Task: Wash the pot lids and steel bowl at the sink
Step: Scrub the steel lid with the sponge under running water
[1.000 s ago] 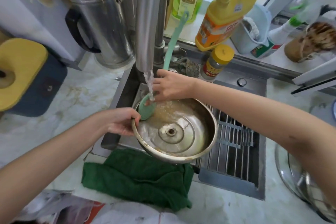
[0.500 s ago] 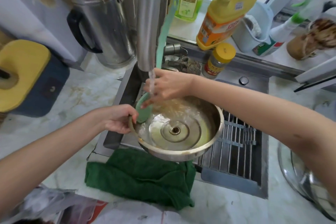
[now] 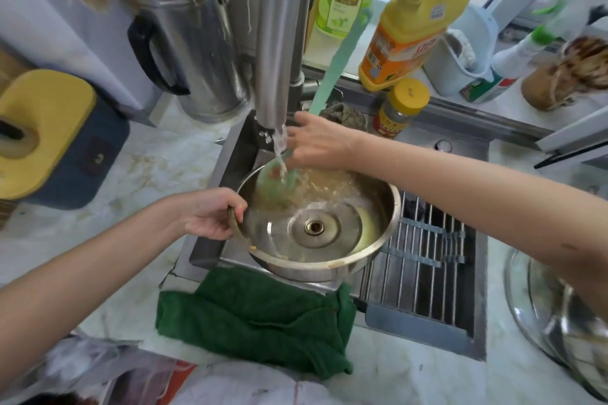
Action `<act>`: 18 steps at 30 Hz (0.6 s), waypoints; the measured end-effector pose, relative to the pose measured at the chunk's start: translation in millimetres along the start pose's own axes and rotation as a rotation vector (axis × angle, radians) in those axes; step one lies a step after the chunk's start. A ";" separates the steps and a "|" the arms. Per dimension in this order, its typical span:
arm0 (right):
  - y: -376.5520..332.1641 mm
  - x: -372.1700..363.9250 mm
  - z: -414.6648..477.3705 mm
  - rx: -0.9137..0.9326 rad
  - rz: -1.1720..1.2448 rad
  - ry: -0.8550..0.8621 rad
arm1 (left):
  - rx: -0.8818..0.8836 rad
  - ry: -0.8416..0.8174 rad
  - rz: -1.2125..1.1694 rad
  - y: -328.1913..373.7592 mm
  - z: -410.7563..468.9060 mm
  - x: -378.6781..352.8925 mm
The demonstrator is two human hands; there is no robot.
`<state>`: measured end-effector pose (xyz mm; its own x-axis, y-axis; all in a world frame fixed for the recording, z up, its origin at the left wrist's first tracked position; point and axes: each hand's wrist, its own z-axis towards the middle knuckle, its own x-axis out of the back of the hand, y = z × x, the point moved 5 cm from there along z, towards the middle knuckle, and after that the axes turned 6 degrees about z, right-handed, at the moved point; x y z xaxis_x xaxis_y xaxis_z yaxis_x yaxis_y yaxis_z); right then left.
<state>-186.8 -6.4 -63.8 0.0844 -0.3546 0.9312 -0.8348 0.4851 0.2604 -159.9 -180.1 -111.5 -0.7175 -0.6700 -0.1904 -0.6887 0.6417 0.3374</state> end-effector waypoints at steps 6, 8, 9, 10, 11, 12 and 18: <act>0.1 0.6 -6.4 -0.160 0.196 -0.243 | 0.000 0.042 0.070 -0.8 -7.6 4.9; 9.8 -1.2 -18.4 -0.220 0.169 -0.316 | -0.009 0.027 0.063 -0.1 -13.6 4.9; 11.2 1.6 -20.5 -0.221 0.149 -0.295 | -0.008 0.022 0.049 -0.1 -14.6 4.9; 11.1 3.0 -19.0 -0.223 0.138 -0.260 | -0.007 0.018 0.040 0.3 -14.1 3.8; 9.4 5.4 -14.3 -0.209 0.136 -0.204 | -0.006 0.025 0.034 0.5 -11.7 3.1; 4.5 10.1 -6.9 -0.181 0.139 -0.134 | -0.004 0.033 0.026 1.0 -9.4 1.9; -4.7 12.7 2.8 -0.001 0.009 0.038 | 0.019 0.059 0.091 2.0 -5.0 -4.5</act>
<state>-183.3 -15.4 -53.9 0.0978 -0.3199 0.9424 -0.8348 0.4891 0.2526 -157.6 -177.6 -105.4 -0.7705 -0.6288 -0.1047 -0.6228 0.7077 0.3336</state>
